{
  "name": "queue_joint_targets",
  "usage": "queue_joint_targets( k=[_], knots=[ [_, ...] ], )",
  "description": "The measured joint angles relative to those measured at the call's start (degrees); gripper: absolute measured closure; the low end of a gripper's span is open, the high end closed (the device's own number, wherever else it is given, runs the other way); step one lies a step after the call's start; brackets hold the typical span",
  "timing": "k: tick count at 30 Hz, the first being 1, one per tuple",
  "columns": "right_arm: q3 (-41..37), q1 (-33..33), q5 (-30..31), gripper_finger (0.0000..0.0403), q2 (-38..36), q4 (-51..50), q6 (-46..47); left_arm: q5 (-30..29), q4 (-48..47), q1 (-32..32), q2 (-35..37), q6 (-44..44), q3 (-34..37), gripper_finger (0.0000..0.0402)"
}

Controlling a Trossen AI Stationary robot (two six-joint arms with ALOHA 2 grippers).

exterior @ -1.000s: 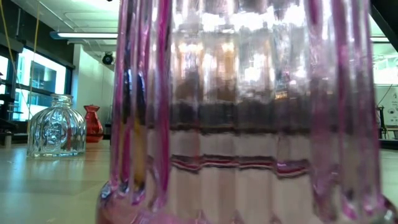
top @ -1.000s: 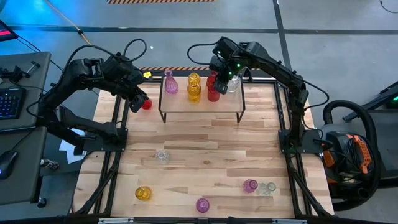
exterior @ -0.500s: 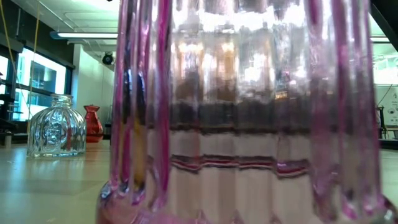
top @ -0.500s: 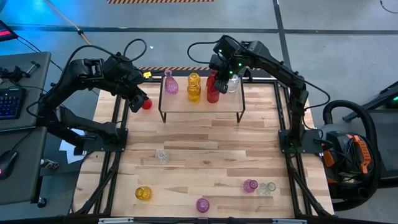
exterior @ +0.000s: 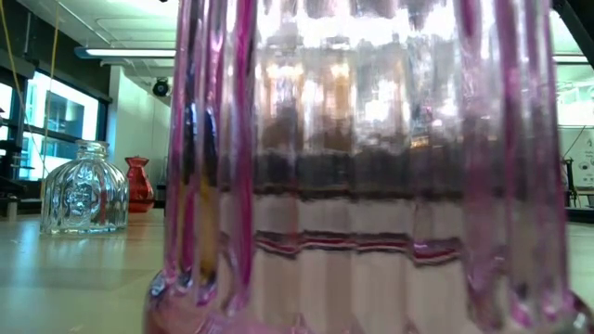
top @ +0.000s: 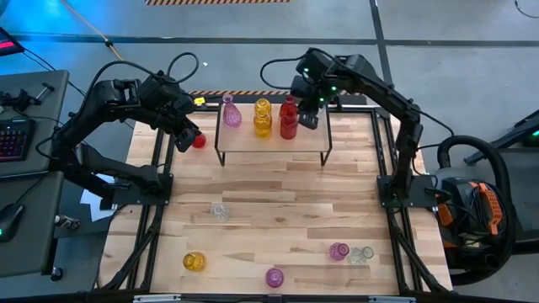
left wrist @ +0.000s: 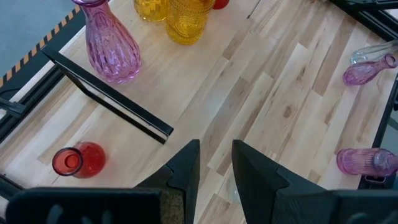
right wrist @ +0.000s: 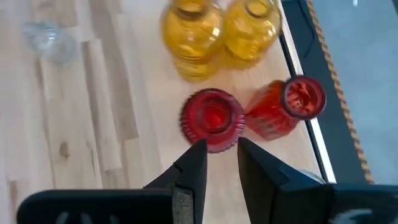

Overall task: Sort vases onto shelf
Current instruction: Put the left pink vase on the shelf aligned with the other pink vase

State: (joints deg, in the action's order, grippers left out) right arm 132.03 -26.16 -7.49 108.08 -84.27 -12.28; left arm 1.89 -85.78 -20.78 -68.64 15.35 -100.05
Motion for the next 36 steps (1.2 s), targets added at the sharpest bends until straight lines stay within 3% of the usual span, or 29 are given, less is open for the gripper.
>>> queue_joint_targets(
  k=[6, 10, 21, 36],
  knots=[
    [-0.7, 0.8, -1.3, 0.0335, -6.1, 0.0, -0.4, 0.0, 0.0, 0.0, 0.0, 0.0, 0.0, 0.0316],
    [-7.3, 0.8, -1.0, 0.0355, -13.5, 3.5, -0.3, 0.0, 0.0, 0.0, 0.0, 0.0, 0.0, 0.0316],
    [-50.0, 2.7, 1.0, 0.0402, -46.0, 28.2, 10.8, 0.0, 0.0, 0.0, 0.0, 0.0, 0.0, 0.0316],
    [-92.9, 7.5, 4.4, 0.0403, -81.4, 52.3, 13.3, 0.0, 0.0, 0.0, 0.0, 0.0, 0.0, 0.0316]
  ],
)
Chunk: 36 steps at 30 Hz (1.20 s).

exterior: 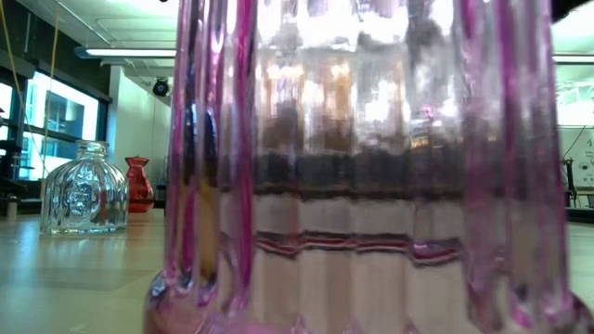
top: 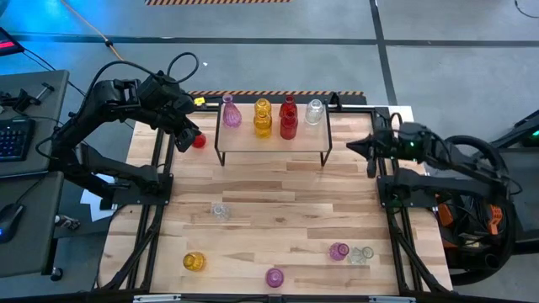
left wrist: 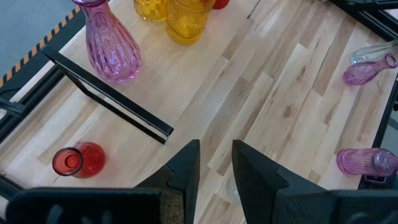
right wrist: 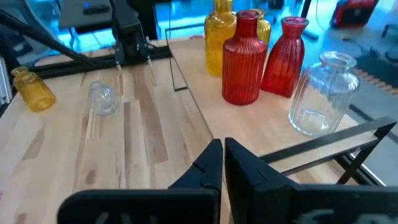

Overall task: Sort vases onto shelf
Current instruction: Put the left pink vase on the shelf aligned with the other pink vase

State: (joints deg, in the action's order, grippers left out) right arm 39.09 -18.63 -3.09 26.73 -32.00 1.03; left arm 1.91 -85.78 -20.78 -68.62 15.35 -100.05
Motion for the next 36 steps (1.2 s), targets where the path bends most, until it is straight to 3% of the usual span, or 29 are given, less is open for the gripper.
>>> queue_joint_targets(
  k=[8, 14, 24, 36],
  knots=[
    [-17.4, 0.0, 3.5, 0.0403, -12.4, 19.7, -1.0, 0.0, 0.0, 0.0, 0.0, 0.0, 0.0, 0.0316],
    [-25.4, -0.2, 4.1, 0.0403, -17.3, 22.0, 0.6, 0.0, 0.0, 0.0, 0.0, 0.0, 0.0, 0.0316],
    [-32.4, -1.2, 5.6, 0.0403, -24.3, 23.3, 5.7, 0.0, 0.0, 0.0, 0.0, 0.0, 0.0, 0.0316],
    [-35.1, -1.2, 5.5, 0.0403, -24.6, 23.2, 11.4, 0.0, 0.0, 0.0, 0.0, 0.0, 0.0, 0.0316]
  ],
)
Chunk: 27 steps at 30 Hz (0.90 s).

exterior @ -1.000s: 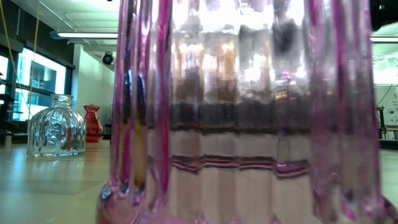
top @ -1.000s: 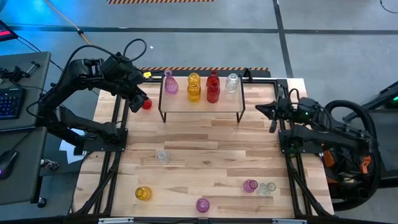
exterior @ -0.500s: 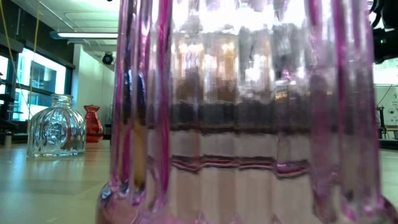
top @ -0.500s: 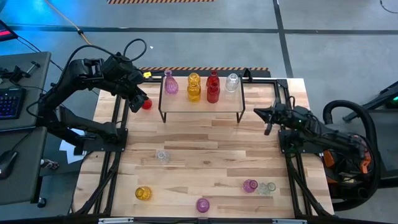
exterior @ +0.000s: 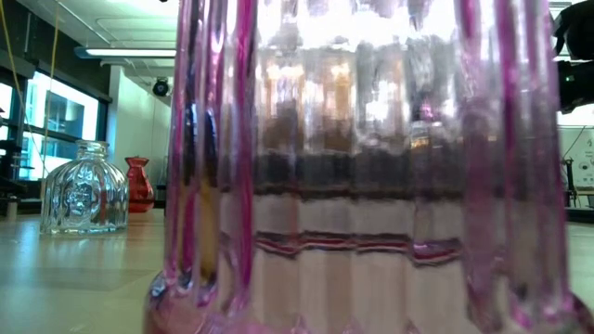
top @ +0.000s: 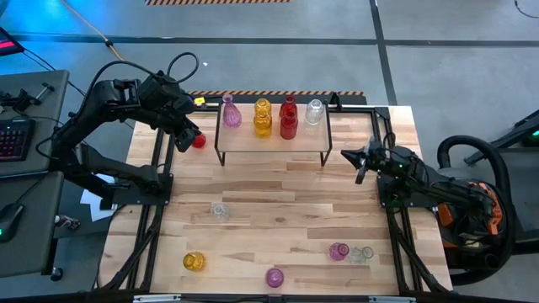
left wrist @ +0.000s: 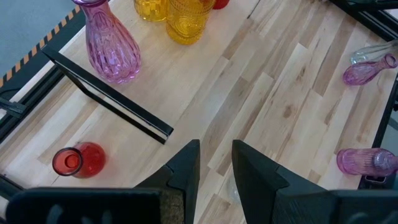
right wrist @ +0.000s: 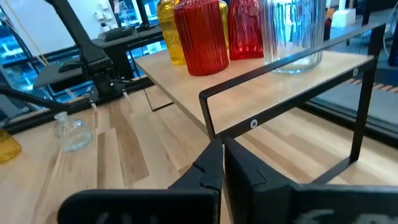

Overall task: Sort vases onto shelf
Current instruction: Put the left pink vase on the shelf aligned with the other pink vase

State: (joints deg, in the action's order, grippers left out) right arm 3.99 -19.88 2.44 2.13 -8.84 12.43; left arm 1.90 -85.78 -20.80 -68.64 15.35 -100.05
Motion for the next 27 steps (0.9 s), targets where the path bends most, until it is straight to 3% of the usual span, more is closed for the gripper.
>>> queue_joint_targets(
  k=[18, 27],
  knots=[
    [0.0, 0.0, 0.7, 0.0403, 0.1, -0.2, 5.4, 0.0, 0.0, 0.0, 0.0, 0.0, 0.0, 0.0316],
    [0.0, 0.0, 0.8, 0.0403, 0.1, -0.2, 5.6, 0.0, 5.0, 0.0, 0.0, 0.6, 0.0, 0.0316]
  ],
)
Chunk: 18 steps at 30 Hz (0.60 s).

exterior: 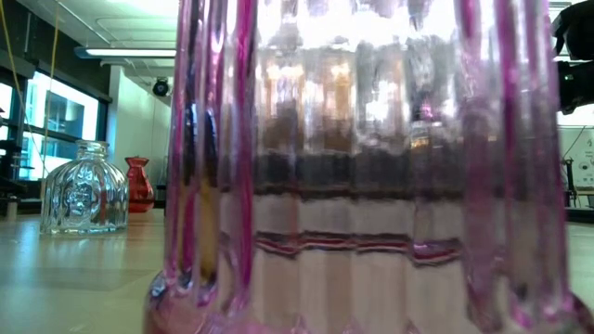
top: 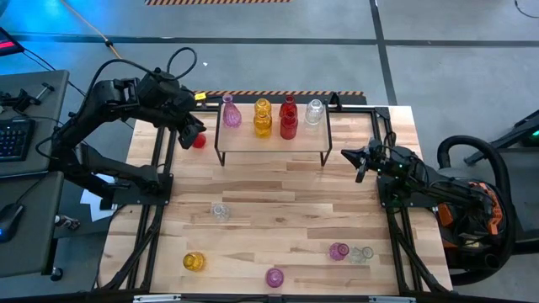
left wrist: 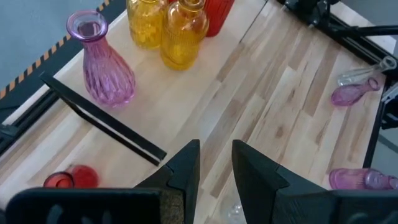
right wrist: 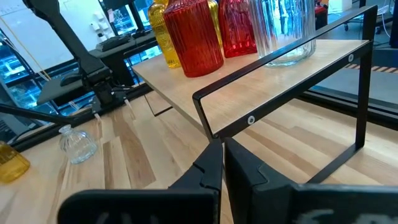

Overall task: Sort vases onto shelf
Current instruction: Put the left pink vase on the shelf aligned with the other pink vase

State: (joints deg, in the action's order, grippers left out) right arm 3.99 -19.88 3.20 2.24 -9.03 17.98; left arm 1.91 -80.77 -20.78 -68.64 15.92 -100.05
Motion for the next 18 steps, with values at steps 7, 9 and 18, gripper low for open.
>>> queue_joint_targets(
  k=[7, 9, 18],
  knots=[
    [0.0, 0.0, 0.0, 0.0403, 0.0, 0.0, 0.0, 0.0, 0.1, 0.0, 0.0, 0.2, 0.0, 0.0316],
    [0.0, 0.0, 0.0, 0.0403, 0.0, 0.0, 0.0, 0.0, 0.9, 0.0, 0.0, 2.9, 0.0, 0.0316],
    [0.0, 0.0, 0.0, 0.0403, 0.0, 0.0, 0.0, 0.2, 9.1, 3.7, -3.1, 10.4, 0.0, 0.0316]
  ],
)
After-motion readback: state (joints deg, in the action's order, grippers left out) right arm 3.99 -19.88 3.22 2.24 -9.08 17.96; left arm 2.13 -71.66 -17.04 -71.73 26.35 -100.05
